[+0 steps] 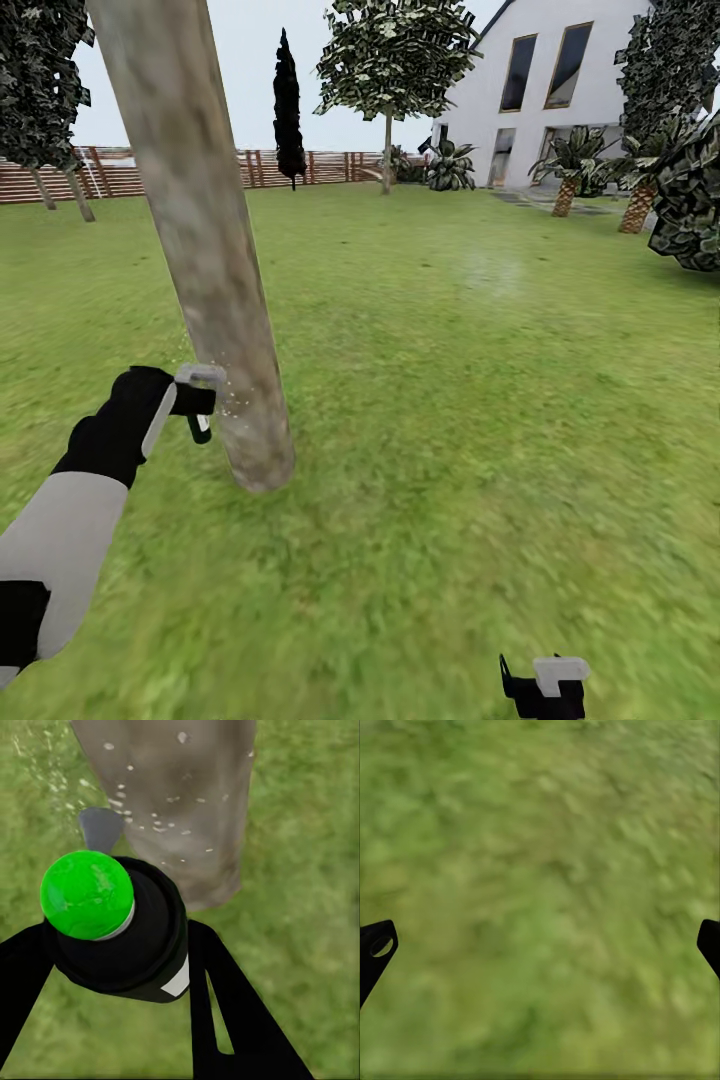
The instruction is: In the garden, pick up the pesticide atomizer on the floor and spray pesticide onto both trees until each tree trunk is fully covered.
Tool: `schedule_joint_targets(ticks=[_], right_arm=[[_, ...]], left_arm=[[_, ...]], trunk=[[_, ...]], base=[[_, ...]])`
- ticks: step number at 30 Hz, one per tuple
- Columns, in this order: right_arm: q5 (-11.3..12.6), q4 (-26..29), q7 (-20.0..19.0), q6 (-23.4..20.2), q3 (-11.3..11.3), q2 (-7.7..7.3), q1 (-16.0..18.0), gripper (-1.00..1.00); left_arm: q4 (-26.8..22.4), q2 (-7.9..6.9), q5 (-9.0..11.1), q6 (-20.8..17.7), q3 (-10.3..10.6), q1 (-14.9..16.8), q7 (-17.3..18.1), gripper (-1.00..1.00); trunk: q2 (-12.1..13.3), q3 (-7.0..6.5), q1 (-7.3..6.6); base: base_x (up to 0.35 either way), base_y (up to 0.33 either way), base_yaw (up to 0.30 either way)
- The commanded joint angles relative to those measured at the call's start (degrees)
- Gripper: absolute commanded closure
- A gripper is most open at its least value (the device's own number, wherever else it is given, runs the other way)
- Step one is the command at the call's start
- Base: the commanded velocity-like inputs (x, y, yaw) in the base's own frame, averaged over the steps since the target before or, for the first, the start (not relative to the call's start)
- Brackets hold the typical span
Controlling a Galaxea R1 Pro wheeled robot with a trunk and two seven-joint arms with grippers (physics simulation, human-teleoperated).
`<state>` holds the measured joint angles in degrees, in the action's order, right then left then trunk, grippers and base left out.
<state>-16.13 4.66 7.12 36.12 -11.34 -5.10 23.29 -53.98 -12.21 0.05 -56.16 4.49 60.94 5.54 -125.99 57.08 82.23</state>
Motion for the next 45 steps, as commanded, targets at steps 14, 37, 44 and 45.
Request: schedule_joint_targets(ticks=[14,37,44,45], right_arm=[[0.0,0.1,0.0,0.1,0.0,0.00,0.0,-1.00],[0.0,0.1,0.0,0.1,0.0,0.09,0.0,-1.00],[0.0,0.1,0.0,0.1,0.0,0.09,0.0,-1.00],[0.0,0.1,0.0,0.1,0.0,0.09,0.0,-1.00]], left_arm=[[1.1,-0.59,-0.7,9.4,-0.4,-14.9,-0.9,1.00],[16.8,1.59,-0.8,24.8,-5.4,-17.4,-5.3,1.00],[17.2,0.26,-0.7,25.0,-5.7,-17.7,-9.4,1.00],[17.6,0.51,-0.7,25.0,-5.7,-17.8,-9.6,1.00]], trunk=[[0.0,0.00,0.00],[0.0,0.00,0.00],[0.0,0.00,0.00],[0.0,0.00,0.00]], base=[[0.037,-0.052,0.000],[0.168,-0.221,0.125],[0.230,-0.191,0.080],[0.196,-0.211,0.002]])
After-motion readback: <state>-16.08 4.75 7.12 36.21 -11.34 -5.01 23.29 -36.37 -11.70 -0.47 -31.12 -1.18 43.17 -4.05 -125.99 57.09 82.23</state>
